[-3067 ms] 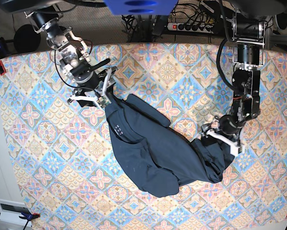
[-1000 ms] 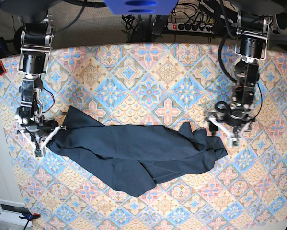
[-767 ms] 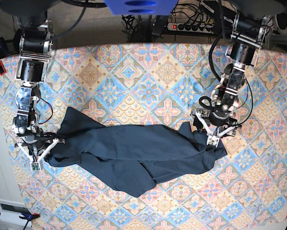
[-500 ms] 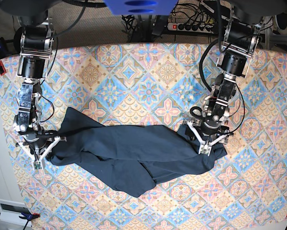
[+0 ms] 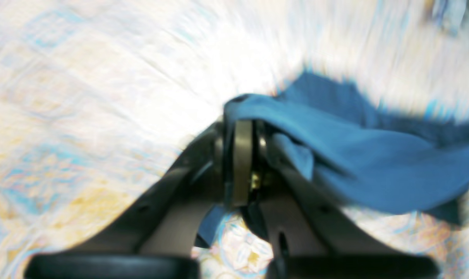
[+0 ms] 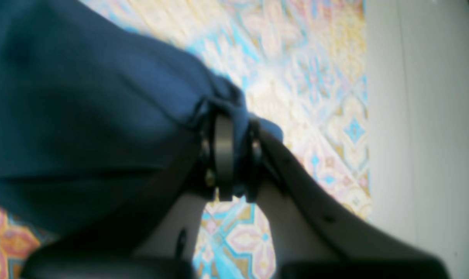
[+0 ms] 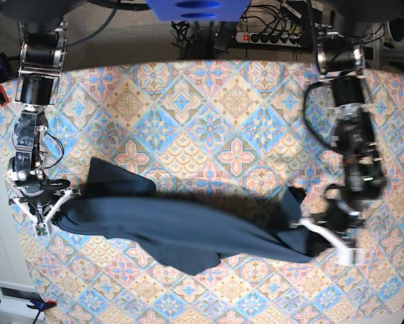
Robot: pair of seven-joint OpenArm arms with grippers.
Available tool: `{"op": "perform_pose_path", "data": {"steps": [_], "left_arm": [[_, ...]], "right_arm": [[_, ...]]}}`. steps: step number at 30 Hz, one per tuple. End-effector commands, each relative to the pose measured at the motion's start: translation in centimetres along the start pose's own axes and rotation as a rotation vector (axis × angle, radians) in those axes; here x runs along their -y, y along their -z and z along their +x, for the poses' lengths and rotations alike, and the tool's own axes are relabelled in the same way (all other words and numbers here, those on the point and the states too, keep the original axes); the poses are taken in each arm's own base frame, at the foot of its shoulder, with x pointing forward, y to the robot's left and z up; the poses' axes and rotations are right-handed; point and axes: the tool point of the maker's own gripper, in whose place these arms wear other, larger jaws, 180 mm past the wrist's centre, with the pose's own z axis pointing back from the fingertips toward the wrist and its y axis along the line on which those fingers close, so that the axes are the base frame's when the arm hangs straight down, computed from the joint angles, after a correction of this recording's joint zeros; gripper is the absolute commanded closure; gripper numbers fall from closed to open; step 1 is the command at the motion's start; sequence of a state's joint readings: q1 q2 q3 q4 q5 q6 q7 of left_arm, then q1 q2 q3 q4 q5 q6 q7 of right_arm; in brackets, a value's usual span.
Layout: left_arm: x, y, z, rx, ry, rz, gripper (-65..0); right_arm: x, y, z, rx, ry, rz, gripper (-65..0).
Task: Layout the t-shirt on the table in an organized manner, then fold the t-shirt properly
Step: 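Regrasp the shirt end with the left gripper and stretch it taut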
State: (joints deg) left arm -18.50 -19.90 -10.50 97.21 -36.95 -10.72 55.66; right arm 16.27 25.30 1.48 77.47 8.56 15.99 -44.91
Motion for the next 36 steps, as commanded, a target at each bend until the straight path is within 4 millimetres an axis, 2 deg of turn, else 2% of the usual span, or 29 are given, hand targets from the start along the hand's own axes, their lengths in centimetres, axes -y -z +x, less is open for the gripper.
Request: {"op": "perform_pose_path", "data": {"steps": [1,3,6,9,11,12,16,19,20,24,27,28,30,32,34,36], "left_arm": [[-0.9,-1.4,3.2,0.074,-0.024,-0.011,0.0],[-3.8,-3.6,6.0,0.132,-0.089,-0.003,0.0],[-9.2,-4.7,7.0,0.148,-0.193,0.070,0.0],[-13.9,-4.6,5.2,0.075,-0.260,0.163,0.0],[-16.1,-4.7,3.7,0.036,-0.286,0.218,0.0],[-16.6,-4.6,3.1,0.022,-0.281,0.236,0.0],[-15.9,-3.1,0.4,-0.110,-0.153,0.274,0.0],[-15.8,-2.4,-1.2,-0.223,0.035,0.323,-0.9],[-15.6,-1.8,-1.2,-0.222,0.096,0.332,-4.1],[-16.0,-0.9,-1.2,-0.201,0.311,0.408,-18.3],[-15.9,-0.3,-2.4,-0.264,0.496,0.446,-27.9],[-15.8,-0.2,-2.9,-0.286,0.540,0.451,-31.3],[-15.9,-0.4,-4.0,-0.316,0.567,0.457,-35.9],[-16.1,-0.8,-5.1,-0.330,0.549,0.452,-37.4],[-15.1,-0.8,-6.3,-0.340,0.529,0.414,-37.3],[-13.1,-1.5,-9.0,-0.358,0.499,0.348,-37.3]], "right_arm": [[1.0,-0.9,2.8,0.086,-0.012,-0.023,-0.7],[0.8,-1.5,3.7,0.115,-0.025,-0.023,-0.7],[0.3,-2.2,3.8,0.120,-0.042,-0.021,-0.7],[-0.1,-2.6,4.1,0.131,-0.059,-0.016,-0.7],[-0.3,-2.7,4.0,0.131,-0.063,-0.013,-0.7],[-0.3,-2.7,3.9,0.130,-0.063,-0.013,-0.7],[-0.3,-2.5,3.9,0.126,-0.057,-0.012,-0.7],[-0.3,-2.5,3.8,0.124,-0.057,-0.013,-0.7],[-0.3,-2.5,3.9,0.124,-0.057,-0.013,-0.7],[-0.1,-1.4,1.8,0.064,-0.039,-0.010,-0.7],[0.2,-0.8,0.6,0.025,-0.027,-0.009,-0.7],[0.3,-0.8,1.0,0.033,-0.025,-0.012,-0.7],[0.3,-0.8,1.1,0.034,-0.026,-0.012,-0.7],[0.3,-0.8,1.2,0.036,-0.024,-0.011,-0.7],[0.3,-0.8,1.2,0.036,-0.024,-0.011,-0.7],[0.3,-0.8,1.2,0.036,-0.024,-0.011,-0.7]]}}
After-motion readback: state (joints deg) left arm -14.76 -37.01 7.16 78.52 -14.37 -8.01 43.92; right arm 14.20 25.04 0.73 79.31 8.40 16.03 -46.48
